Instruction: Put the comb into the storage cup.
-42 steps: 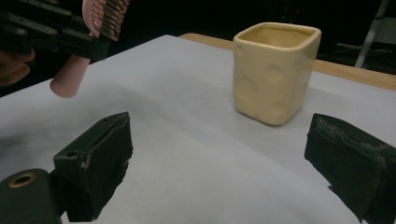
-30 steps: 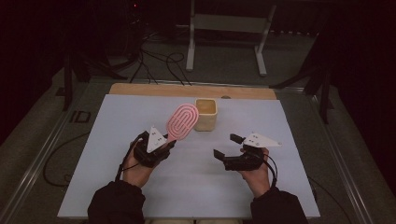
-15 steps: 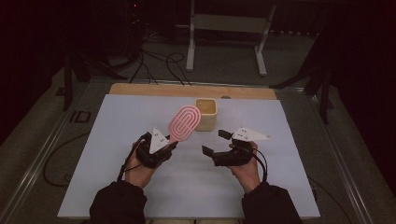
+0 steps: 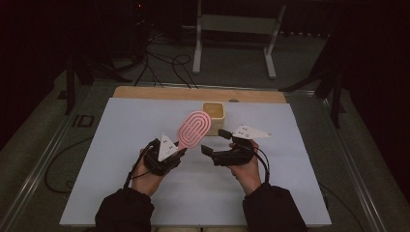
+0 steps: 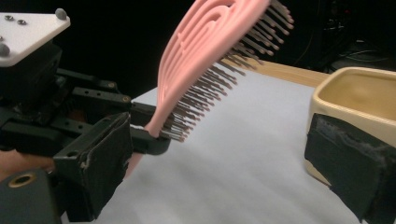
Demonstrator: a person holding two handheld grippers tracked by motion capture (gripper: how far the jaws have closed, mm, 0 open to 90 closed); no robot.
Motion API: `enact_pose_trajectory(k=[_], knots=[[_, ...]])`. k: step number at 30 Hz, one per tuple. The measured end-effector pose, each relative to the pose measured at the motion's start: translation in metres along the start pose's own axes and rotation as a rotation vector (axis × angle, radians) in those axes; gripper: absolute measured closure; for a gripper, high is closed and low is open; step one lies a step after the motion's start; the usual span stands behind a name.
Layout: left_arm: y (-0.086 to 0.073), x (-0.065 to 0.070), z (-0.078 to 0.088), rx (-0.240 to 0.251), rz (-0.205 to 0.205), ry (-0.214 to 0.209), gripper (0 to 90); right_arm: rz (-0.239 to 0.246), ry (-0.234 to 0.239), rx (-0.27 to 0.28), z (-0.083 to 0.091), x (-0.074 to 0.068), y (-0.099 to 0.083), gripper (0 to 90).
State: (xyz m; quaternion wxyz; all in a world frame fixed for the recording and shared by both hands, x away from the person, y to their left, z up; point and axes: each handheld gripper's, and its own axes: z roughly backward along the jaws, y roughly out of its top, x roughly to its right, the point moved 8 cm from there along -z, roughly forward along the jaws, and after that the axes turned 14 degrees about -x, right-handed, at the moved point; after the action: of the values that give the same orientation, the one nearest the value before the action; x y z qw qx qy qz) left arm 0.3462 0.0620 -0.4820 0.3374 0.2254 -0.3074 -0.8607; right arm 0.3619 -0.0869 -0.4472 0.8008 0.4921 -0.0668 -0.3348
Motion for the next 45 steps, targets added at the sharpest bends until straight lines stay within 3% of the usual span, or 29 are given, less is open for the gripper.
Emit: enact_pose_trajectory(k=[18,31,38,45], knots=[[0.002,0.006,0.0,0.014,-0.019,-0.001,70.2,-0.046,0.051,-0.031,-0.02,-0.005,0.013,11.1],[0.003,0.009,0.0,0.028,-0.018,-0.008,70.2,-0.072,0.124,-0.019,-0.028,-0.015,0.023,34.4],[0.002,0.01,0.0,0.03,-0.02,-0.009,70.2,-0.122,0.111,-0.014,-0.03,-0.01,0.023,52.8],[0.0,0.01,-0.004,0.027,-0.013,-0.012,70.2,-0.179,0.139,-0.024,-0.032,-0.01,0.023,59.0]])
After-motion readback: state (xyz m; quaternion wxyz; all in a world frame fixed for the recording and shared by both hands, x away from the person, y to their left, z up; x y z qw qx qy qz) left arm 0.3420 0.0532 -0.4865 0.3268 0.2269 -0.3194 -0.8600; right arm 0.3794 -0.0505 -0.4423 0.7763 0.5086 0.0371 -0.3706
